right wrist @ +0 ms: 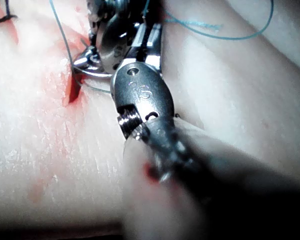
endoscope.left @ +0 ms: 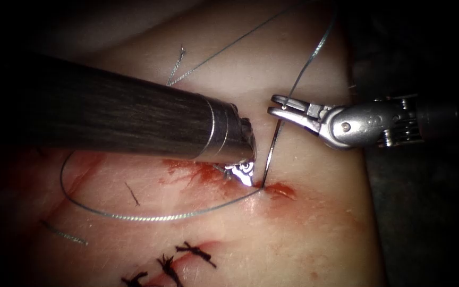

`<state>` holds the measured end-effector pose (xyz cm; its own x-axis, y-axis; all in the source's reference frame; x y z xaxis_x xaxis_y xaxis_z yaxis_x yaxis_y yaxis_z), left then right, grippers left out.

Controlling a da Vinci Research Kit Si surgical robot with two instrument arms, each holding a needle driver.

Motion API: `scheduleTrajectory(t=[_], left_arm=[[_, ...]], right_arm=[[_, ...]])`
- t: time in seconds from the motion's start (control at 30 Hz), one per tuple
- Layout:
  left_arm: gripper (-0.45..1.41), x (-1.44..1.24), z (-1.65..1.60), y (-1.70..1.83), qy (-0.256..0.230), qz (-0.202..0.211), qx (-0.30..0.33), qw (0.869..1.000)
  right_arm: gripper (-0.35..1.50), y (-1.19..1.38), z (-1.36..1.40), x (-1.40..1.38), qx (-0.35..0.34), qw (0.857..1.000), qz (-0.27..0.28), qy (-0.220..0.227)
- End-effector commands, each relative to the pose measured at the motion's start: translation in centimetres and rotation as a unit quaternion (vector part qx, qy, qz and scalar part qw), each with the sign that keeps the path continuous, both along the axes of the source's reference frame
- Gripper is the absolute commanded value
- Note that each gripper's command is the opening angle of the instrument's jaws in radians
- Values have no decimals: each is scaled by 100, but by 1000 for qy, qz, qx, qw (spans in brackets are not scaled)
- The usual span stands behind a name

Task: Wound Closure

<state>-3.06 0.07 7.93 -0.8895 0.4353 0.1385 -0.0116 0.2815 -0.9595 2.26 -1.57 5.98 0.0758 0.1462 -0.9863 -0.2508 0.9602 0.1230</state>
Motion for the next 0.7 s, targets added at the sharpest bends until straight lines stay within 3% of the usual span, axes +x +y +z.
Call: scheduleTrajectory(t=[0.03,0.7], left_arm=[[-45,-5,5,-1,0,0,0,1000],[-45,-4,4,-3,0,1,0,1000]], right_arm=[[-35,-3,3,8,1,1000,0,1],[-35,-5,4,7,97,995,14,22]])
